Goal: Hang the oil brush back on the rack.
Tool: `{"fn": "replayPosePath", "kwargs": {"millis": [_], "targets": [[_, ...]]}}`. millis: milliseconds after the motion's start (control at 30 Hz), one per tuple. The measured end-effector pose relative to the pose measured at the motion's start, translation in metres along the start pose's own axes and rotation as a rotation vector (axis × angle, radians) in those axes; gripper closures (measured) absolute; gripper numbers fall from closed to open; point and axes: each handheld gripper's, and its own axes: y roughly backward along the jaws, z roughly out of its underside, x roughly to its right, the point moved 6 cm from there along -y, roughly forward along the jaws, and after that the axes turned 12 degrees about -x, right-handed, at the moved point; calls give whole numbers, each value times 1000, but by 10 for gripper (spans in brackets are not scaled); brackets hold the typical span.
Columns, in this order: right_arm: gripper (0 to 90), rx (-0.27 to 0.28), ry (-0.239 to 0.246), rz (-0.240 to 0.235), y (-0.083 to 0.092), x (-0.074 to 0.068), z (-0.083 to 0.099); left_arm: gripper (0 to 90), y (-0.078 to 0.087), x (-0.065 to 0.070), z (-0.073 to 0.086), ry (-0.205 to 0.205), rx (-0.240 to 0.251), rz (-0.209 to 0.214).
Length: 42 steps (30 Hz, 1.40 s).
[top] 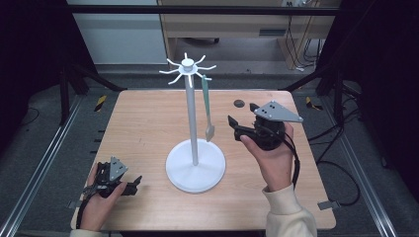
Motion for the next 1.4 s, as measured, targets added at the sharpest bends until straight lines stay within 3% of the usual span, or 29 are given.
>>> {"fn": "replayPosePath", "kwargs": {"millis": [67,233,833,1400], "targets": [[139,-48,19,10,-8,3,7,31,0,0,0,3,2,-1],[100,-95,7,11,-25,12,25,30,1,-1,0,4,6,-4],[150,-232,-58,115,-58,64,88,30,2,-1,-1,7,15,-5],[163,-270,-73,155,-79,83,128,29,2,-1,-1,9,18,-9]]}}
